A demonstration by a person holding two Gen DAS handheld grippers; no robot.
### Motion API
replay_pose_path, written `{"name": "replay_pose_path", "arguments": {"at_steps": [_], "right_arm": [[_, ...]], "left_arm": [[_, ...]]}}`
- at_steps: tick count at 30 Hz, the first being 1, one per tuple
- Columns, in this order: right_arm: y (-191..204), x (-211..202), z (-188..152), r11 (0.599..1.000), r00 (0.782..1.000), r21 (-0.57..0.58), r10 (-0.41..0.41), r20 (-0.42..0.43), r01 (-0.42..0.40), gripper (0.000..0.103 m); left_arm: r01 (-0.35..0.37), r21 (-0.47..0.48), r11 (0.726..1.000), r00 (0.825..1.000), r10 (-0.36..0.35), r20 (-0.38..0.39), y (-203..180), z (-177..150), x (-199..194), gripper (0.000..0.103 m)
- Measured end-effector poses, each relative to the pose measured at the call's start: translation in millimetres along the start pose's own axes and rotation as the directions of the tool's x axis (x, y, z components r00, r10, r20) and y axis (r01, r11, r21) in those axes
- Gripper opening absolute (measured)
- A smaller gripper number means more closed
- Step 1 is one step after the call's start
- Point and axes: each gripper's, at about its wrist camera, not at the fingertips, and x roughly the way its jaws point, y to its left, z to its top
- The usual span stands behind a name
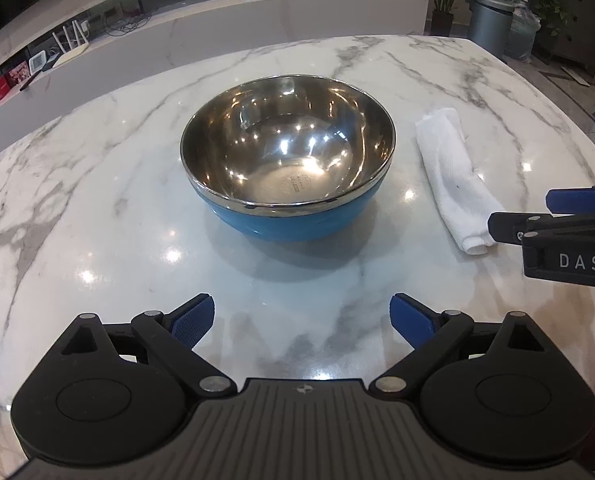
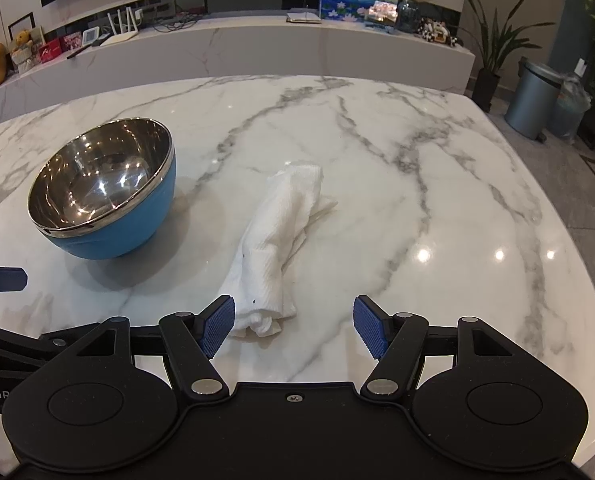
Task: Clean bowl
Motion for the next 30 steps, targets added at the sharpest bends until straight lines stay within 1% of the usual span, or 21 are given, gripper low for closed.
{"name": "replay_pose_path", "arguments": {"at_steps": [7, 19, 30], "right_arm": [[0.9, 0.4, -0.1, 1.0, 1.0, -0.004, 0.002, 0.0, -0.002, 0.064], [1.4, 0.7, -0.4, 1.0, 1.0, -0.01, 0.001, -0.003, -0.001, 0.064], [1.1, 1.0, -0.8, 1.0, 1.0, -0.014, 0.0, -0.004, 0.0, 0.064]], "left_arm": [[0.012, -0.016, 1.0, 1.0, -0.012, -0.005, 2.0, 1.8, 0.4, 0.095], [-0.004, -0.023, 1.0, 1.0, 0.004, -0.012, 1.8, 5.6, 3.0, 0.095], [-0.001, -0.028, 1.0, 1.0, 0.0, -0.02, 3.1, 7.3, 3.8, 0.095]]}}
